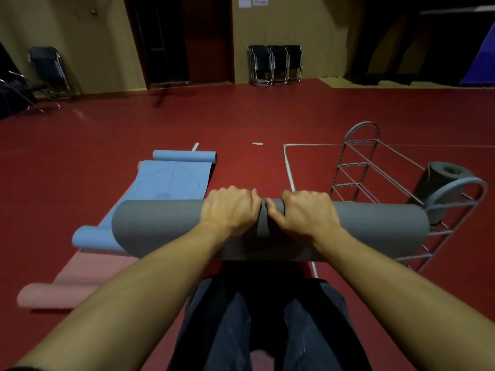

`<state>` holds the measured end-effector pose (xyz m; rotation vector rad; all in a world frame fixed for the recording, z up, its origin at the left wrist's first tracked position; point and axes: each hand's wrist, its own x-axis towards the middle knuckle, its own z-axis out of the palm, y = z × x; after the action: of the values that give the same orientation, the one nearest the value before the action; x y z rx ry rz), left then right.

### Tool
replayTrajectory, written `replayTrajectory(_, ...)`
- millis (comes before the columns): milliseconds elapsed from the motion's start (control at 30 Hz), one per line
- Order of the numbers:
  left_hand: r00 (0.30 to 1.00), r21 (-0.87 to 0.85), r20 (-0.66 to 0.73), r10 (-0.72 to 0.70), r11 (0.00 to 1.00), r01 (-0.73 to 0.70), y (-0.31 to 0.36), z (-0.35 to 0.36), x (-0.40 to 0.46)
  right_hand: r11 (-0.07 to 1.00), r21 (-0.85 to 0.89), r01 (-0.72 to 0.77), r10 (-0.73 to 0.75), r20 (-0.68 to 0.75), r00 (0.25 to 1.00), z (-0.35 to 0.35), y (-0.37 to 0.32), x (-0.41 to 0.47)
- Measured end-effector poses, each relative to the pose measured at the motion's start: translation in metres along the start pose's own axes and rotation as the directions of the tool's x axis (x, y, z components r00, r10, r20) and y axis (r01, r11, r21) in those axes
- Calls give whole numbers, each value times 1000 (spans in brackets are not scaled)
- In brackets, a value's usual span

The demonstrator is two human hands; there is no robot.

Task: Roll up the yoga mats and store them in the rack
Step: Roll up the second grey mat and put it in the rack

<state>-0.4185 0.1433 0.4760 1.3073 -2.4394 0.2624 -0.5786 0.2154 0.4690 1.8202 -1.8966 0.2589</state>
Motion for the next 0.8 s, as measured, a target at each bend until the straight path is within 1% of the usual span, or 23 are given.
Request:
replayTrajectory(133, 996, 13, -89, 18, 1000, -17, 4, -48, 3, 1000, 7, -7, 7, -57, 998, -50, 3, 7)
replayTrajectory(300, 983, 57, -183, 22, 998, -12, 8, -110, 11, 999, -45, -4, -3, -165, 986, -112, 10, 20)
replayTrajectory(367, 983, 55, -185, 16, 998, -6, 10, -128, 9, 999, -35, 10, -16, -174, 985, -134, 12, 20)
replayTrajectory(433, 987, 51, -159, 10, 999, -1, 9, -136, 1, 1000, -19, 24, -27, -149, 989, -147, 10, 14)
replayTrajectory(500, 997, 37, -78, 10, 999, -8, 8, -130, -16, 999, -3, 35, -35, -88, 996, -147, 2, -1)
replayTrajectory(567, 999, 16, 47, 1, 1000, -1, 7, -116, -41, 999, 29, 30, -31, 15, 999, -138, -10, -22)
replayTrajectory(633, 979, -19, 200, -32, 999, 36, 8, -99, -68, 997, 75, 18, -29, 140, 990, -126, -22, -49)
replayTrajectory(667, 957, -26, 290, -19, 999, 27, 8, -91, -82, 995, 98, 13, -33, 203, 979, -120, -28, -63)
replayTrajectory(733, 880, -27, 475, 23, 1000, -11, 12, -77, -111, 991, 137, 4, -48, 319, 946, -106, -39, -89)
replayTrajectory(800, 806, -45, 589, 56, 998, -36, 16, -63, -136, 985, 173, -19, -57, 430, 901, -91, -48, -114)
